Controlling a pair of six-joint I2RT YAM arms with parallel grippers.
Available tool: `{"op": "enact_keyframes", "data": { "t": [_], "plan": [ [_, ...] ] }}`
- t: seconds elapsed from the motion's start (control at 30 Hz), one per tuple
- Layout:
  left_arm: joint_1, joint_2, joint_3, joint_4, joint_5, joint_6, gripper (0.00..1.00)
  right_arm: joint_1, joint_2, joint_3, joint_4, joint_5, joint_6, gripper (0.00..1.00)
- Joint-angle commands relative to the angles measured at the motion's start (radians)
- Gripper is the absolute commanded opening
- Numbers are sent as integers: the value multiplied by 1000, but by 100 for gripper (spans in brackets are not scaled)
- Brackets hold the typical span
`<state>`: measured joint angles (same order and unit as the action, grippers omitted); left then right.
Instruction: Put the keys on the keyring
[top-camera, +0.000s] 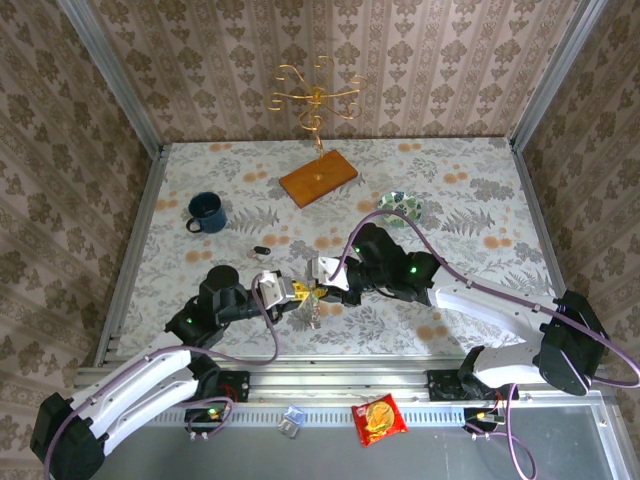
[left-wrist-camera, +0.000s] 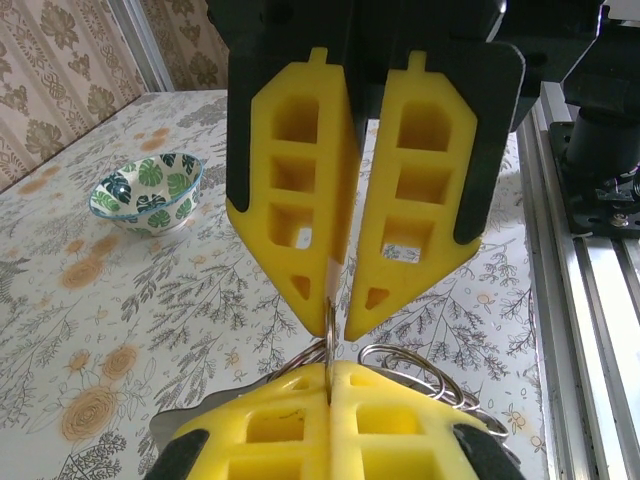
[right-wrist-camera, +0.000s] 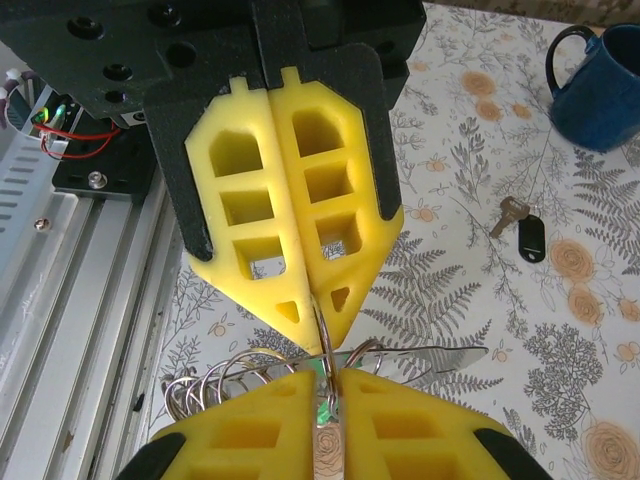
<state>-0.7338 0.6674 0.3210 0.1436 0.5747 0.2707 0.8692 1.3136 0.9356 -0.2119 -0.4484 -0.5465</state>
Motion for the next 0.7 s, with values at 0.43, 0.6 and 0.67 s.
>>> {"op": "enact_keyframes", "data": {
  "t": [0.43, 0.6, 0.67],
  "plan": [
    [-10, -16, 16, 53, -32, 0, 7, 11, 13, 50, -5, -50, -14, 0],
    [-10, -13, 17, 61, -40, 4, 10, 15, 14, 58, -16, -64, -18, 0],
    [-9, -11, 20, 65, -40, 4, 10, 16, 17, 59, -16, -70, -15, 0]
  ]
}}
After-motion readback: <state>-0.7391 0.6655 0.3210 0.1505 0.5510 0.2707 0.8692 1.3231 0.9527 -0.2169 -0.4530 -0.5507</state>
